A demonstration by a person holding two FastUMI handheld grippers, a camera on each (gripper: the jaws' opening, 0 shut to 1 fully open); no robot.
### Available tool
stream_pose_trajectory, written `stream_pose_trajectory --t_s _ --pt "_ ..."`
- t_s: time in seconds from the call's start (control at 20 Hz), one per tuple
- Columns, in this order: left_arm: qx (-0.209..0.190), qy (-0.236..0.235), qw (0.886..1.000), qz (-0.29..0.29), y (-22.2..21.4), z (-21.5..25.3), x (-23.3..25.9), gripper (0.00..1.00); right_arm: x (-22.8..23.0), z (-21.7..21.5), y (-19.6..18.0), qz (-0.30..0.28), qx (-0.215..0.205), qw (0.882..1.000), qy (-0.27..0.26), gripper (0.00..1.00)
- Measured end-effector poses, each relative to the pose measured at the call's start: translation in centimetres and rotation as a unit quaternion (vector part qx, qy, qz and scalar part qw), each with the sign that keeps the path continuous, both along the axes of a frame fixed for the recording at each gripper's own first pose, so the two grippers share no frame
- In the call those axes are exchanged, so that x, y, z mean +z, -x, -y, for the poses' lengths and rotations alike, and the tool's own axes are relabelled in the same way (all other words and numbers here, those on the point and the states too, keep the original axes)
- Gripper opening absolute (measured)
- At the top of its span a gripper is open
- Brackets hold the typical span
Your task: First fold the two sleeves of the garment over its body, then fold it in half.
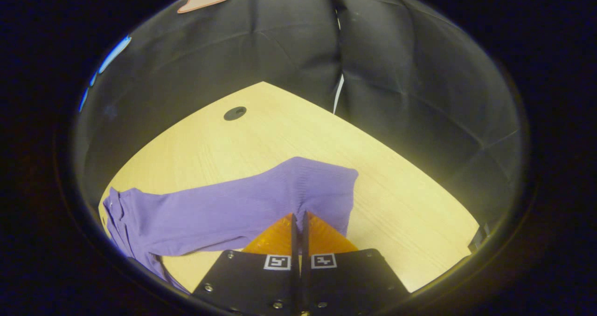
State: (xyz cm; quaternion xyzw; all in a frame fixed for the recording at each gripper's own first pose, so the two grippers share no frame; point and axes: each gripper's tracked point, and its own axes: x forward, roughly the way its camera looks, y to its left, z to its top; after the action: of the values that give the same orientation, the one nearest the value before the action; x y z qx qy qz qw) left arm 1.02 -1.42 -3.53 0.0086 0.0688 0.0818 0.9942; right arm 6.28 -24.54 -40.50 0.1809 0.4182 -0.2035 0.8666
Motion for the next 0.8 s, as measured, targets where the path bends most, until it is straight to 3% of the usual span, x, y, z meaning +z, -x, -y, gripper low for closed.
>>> stream_pose_trajectory --t_s 0.2,0.4,0.6,0.8 --pt "-0.002 0.0 1.0 0.002 0.1 -1.0 -0.1 1.0 3.0 -0.7 -1.3 0.034 0.013 0.999 -0.019 0.02" --pt "-0.002 0.004 1.0 0.001 0.7 -2.8 -0.7 1.0 7.3 -2.1 -0.9 0.074 0.058 0.995 -0.034 0.01" --pt "0.004 0.007 1.0 0.001 1.9 -5.6 -1.4 0.92 9.9 -1.3 -0.7 0.112 0.109 0.986 -0.062 0.01" --pt "0.012 0.001 1.0 0.0 3.5 -9.2 -2.1 0.92 11.5 -0.9 -0.6 0.136 0.161 0.974 -0.084 0.02"
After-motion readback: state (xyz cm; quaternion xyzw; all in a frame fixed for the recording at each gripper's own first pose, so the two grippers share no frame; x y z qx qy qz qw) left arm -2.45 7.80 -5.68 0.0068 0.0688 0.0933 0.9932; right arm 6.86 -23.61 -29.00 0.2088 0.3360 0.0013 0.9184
